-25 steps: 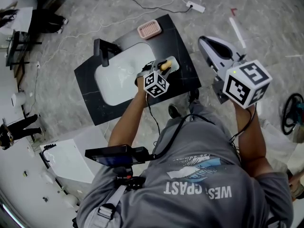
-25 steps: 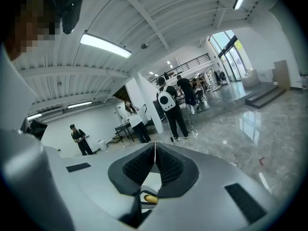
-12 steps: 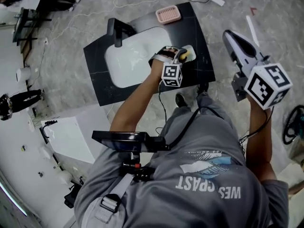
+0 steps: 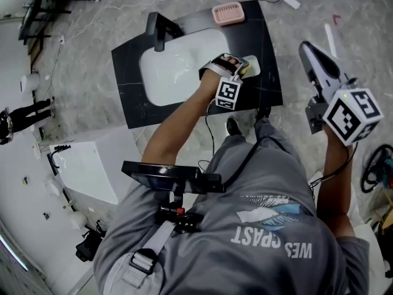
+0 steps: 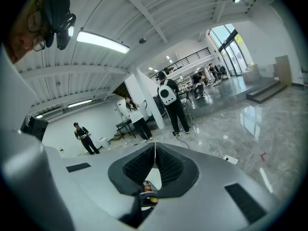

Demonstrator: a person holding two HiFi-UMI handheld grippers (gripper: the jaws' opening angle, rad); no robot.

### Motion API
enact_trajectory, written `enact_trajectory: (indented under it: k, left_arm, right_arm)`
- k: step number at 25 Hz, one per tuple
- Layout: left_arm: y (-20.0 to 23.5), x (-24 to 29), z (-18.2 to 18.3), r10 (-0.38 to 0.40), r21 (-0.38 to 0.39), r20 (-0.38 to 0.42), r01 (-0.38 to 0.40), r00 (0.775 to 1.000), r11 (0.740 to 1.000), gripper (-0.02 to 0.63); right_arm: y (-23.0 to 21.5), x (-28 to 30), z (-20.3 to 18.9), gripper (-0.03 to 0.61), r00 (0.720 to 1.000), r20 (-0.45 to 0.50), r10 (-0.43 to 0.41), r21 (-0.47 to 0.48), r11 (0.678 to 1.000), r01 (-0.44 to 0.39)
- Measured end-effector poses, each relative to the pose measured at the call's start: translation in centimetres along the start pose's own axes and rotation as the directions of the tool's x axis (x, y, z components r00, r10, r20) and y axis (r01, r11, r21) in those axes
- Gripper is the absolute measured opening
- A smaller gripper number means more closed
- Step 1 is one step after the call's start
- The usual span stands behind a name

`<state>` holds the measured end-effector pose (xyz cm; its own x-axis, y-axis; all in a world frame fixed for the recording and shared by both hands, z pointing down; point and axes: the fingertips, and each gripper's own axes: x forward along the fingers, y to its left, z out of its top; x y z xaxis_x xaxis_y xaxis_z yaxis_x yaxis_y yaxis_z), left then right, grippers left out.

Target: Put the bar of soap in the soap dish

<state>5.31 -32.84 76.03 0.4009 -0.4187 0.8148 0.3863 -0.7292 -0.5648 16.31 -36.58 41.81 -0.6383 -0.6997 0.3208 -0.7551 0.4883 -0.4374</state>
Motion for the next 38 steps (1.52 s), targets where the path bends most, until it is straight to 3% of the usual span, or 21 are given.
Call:
enact_trajectory:
  k: [9,16,30,35,38]
  left_arm:
    - [-0.5,0.3,-1.0,0.009,0.058,-0.028,-0.008,1.000,0.998,0.156]
    - [0.2,-0.1,-0.7,0.110,0.152,0.007,-0.110,0.994,0.982,0.160]
    - [-1.5,-3.2,-2.5,0.090,0.088,-0.001,-0.089,0.996,0.992,0.164]
    - [-1.5,-5.8,-3.7,0.138,0.059,-0.020,-0.136,0.990,0.989,0.164]
    - [-0.2,-8.2,-4.2,0.197,-0.035,-0.019,-0.198,0.980,0.980,0.163]
  right_arm:
    - [0.4,0.1,-0.7,0.006,1.000,-0.021,-0.005,0.005,1.000,0.005]
    - [1.1,-0.1,-1.0,0.006,1.000,-0.012,-0.001,0.009,1.000,0.001]
    - [3.8,-0.4,-1.5,0.006,1.000,0.002,0.009,0.000,1.000,-0.009]
    - [5.8,-0.4,-2.0,0.006,1.000,0.001,0.021,-0.008,1.000,-0.021]
    - [7.1,-0.5,-2.2,0.006,0.999,0.006,0.031,-0.016,0.999,-0.031]
